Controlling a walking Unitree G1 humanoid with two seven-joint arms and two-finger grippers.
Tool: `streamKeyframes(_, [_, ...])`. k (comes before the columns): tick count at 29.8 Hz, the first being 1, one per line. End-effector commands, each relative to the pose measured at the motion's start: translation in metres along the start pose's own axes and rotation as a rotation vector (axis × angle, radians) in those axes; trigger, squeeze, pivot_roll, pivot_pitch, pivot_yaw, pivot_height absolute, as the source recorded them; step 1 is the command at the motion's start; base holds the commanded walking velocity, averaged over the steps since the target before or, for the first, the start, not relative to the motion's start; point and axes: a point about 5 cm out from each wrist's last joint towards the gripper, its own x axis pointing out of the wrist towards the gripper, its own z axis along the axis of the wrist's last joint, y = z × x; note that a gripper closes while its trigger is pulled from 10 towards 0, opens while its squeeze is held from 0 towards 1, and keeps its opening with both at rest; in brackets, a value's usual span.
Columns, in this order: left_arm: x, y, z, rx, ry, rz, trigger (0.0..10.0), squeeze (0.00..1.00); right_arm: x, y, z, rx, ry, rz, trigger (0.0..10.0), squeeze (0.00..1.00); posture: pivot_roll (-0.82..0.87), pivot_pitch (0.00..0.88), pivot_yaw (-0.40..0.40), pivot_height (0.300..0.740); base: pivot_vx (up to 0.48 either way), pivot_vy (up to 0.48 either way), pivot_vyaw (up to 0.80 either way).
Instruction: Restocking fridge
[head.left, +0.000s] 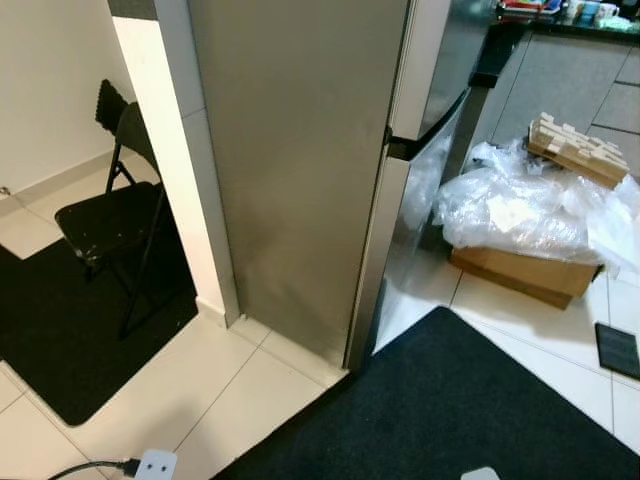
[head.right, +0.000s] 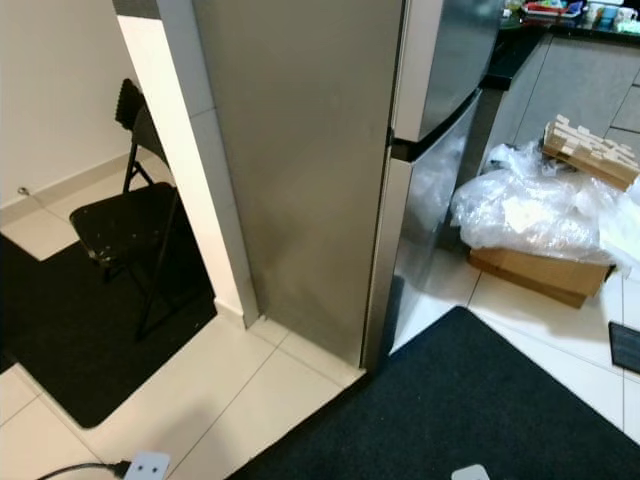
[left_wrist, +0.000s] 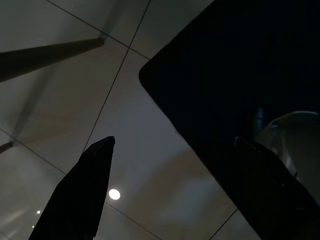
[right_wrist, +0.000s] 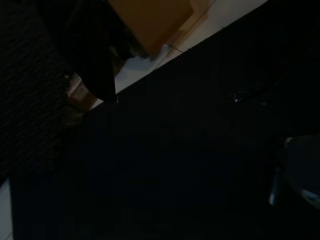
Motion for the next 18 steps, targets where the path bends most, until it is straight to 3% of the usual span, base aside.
streamKeyframes(1, [0.0,0.0,-0.0009,-0.003,0.009,-0.002,10.0,0.0,0.0001,0.0025,0.0026,0.001,-0.011,0.011,10.0,0.0,0.05,0.0,-0.016,0.74,0.27,0.0,0.0])
streamKeyframes(15, [-0.0004,-0.0021,-0.0039,-0.01,0.015,-0.005,10.0,0.0,0.0,0.0031,0.0025,-0.002,-0.017,0.022,10.0,0.0,0.05,0.0,-0.019,0.74,0.291,0.0,0.0])
streamKeyframes(18, [-0.0003,-0.0028,-0.0037,-0.008,0.014,-0.008,10.0,0.0,0.0,0.0034,0.0017,0.002,-0.013,0.022,10.0,0.0,0.05,0.0,-0.019,0.74,0.292,0.0,-0.72])
